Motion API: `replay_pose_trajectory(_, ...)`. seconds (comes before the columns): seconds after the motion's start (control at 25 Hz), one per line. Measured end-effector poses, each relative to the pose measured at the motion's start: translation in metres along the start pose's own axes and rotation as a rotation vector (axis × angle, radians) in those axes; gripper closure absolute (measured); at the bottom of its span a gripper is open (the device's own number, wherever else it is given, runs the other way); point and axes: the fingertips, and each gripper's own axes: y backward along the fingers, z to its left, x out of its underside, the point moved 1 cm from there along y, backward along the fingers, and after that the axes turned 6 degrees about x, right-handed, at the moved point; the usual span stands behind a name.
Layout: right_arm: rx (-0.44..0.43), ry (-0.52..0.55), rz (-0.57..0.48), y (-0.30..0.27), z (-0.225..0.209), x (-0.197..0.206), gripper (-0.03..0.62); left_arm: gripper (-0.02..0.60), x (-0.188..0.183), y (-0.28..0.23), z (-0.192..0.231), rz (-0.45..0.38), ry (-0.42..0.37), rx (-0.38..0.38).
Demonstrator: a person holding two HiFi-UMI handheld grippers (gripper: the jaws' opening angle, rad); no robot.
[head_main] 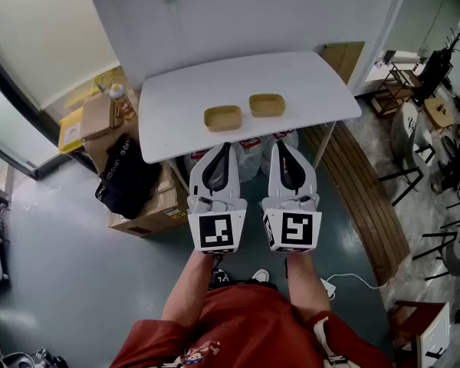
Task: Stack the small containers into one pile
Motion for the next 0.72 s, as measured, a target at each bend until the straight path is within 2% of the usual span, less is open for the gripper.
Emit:
replay_pose_trajectory(0.12, 0.006, 0.0, 0.003, 0.001, -0.005, 0.001, 0.595, 0.58, -0.013, -0.005, -0.004, -0.024, -0.006, 0.009)
replay_pose_trajectory(0.44, 0.016, -0.022, 0.006, 0.009, -0.025, 0.004, 0.594, 0.58, -0.018, -0.013, -0.025, -0.055, -0.017, 0.016)
replay_pose_trajectory(0.72, 0.036, -0.05, 0.034, 0.02, -0.064, 0.017, 0.594, 0.58, -0.014, -0.031, -0.061, -0.045, 0.024, 0.033)
